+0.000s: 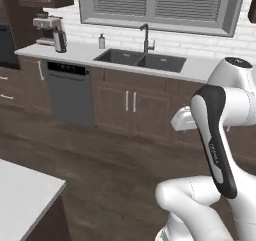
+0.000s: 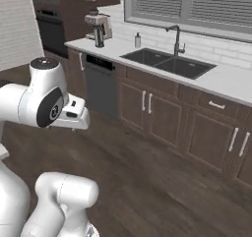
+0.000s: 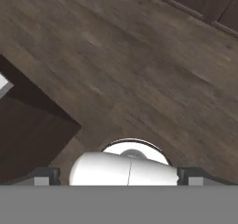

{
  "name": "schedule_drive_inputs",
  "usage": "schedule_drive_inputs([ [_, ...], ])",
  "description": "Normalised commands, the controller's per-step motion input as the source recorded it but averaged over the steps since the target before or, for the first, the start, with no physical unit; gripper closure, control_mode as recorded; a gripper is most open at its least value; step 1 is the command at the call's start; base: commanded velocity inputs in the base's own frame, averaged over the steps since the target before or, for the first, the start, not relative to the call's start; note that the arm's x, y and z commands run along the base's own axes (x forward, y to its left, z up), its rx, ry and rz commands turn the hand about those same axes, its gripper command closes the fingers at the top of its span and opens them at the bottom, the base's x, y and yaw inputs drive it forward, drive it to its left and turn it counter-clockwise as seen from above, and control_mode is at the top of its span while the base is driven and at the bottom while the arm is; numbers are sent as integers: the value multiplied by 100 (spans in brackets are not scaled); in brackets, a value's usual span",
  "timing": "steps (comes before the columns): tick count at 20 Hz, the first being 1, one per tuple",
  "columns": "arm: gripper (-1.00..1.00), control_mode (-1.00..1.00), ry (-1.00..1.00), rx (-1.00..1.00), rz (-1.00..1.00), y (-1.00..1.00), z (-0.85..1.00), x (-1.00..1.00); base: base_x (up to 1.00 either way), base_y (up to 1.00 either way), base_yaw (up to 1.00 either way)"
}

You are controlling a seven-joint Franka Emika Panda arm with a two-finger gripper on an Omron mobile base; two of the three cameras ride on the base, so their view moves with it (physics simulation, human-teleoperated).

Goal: Navigate to the electric kettle.

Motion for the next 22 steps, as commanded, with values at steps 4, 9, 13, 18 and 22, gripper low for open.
schedule_drive_inputs([
  [4,-100,100,0,0,0,0,0,0,100,-26,-6],
  [9,-100,100,0,0,0,0,0,0,100,-23,0],
  [13,-100,100,0,0,0,0,0,0,100,9,-6],
  [18,-100,100,0,0,0,0,0,0,100,92,-35],
  [22,-100,100,0,0,0,0,0,0,100,100,-48],
])
